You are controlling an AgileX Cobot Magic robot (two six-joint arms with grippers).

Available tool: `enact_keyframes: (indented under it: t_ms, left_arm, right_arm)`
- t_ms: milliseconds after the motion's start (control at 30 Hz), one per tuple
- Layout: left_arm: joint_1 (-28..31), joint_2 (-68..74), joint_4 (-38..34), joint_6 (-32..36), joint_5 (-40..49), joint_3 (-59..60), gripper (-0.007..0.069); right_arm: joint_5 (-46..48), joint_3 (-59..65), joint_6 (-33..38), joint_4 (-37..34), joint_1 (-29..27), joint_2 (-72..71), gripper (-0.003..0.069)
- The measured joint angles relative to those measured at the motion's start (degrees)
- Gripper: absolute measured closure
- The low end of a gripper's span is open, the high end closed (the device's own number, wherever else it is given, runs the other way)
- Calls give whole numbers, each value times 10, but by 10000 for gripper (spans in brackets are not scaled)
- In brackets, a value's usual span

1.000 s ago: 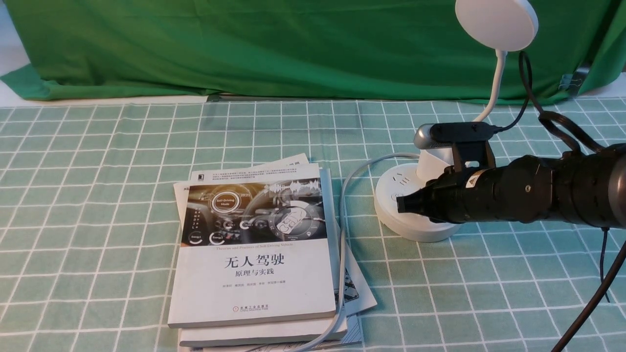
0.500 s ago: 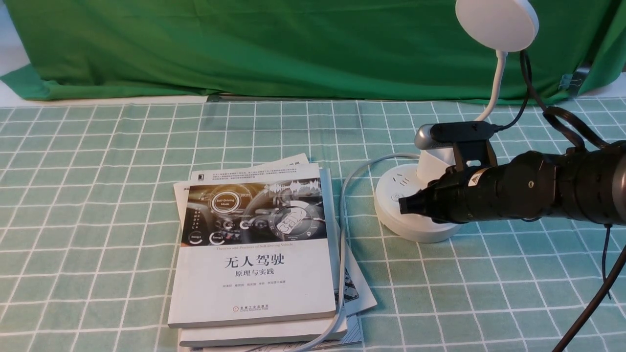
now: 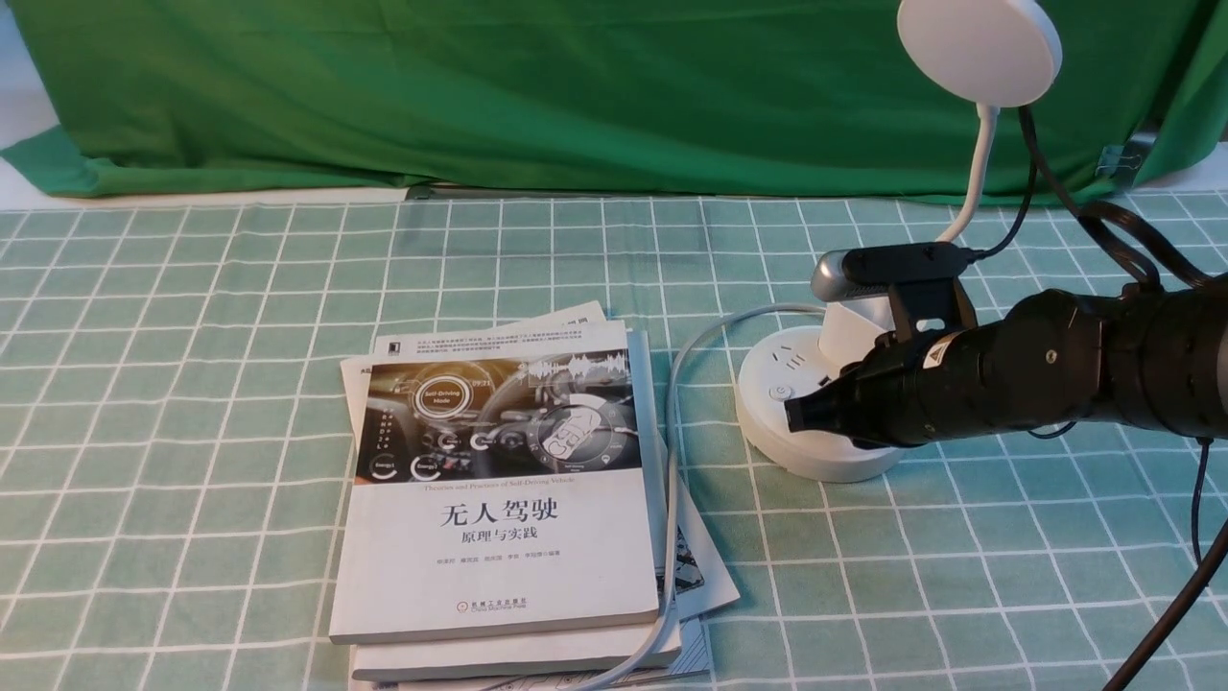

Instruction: Turn on the table lamp.

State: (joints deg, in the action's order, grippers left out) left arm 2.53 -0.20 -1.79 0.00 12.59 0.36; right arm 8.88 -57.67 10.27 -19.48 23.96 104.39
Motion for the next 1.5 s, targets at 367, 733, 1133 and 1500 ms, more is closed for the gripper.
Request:
enact_keyframes:
  t_ms: [367, 733, 1133, 1500]
  left_arm:
    - [0, 0, 0, 0, 0, 0, 603]
    - [0, 0, 0, 0, 0, 0, 603]
    - [0, 0, 0, 0, 0, 0, 603]
    - [0, 0, 0, 0, 0, 0, 603]
  right_arm:
    - [2, 0, 8, 0, -1, 0, 629]
    - [5, -6, 13, -1, -1, 18, 629]
    - [35, -2, 13, -1, -1, -12, 622]
    - [78, 25, 12, 20, -1, -177, 615]
